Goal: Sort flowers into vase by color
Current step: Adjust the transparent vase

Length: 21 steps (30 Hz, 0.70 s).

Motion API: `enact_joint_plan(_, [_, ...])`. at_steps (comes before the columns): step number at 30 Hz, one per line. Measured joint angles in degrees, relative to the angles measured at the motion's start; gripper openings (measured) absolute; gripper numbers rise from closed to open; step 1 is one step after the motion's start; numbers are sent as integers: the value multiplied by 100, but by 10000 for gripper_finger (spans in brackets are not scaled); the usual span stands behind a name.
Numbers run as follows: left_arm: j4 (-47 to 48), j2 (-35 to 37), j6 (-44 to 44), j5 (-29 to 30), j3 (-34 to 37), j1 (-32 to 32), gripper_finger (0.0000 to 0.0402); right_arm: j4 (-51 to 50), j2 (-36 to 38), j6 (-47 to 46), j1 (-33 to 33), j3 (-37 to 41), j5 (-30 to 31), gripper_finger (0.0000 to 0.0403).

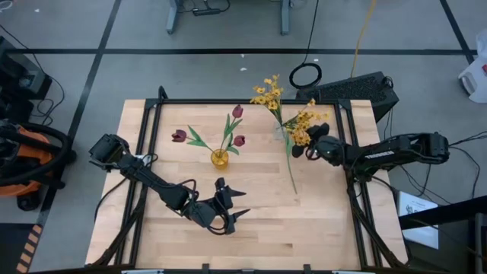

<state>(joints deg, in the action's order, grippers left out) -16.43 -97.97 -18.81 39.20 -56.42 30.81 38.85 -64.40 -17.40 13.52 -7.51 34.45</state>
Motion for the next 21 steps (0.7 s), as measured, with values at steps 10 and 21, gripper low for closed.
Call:
enact_joint_plan(10, [0, 0, -17, -2, 0, 2, 276, -1395, 0, -1286, -264, 0, -221, 263])
enact_joint_plan(21, [0, 0, -20, 0, 0, 0, 276, -1914, 0, -2623, -984, 0, -961, 263])
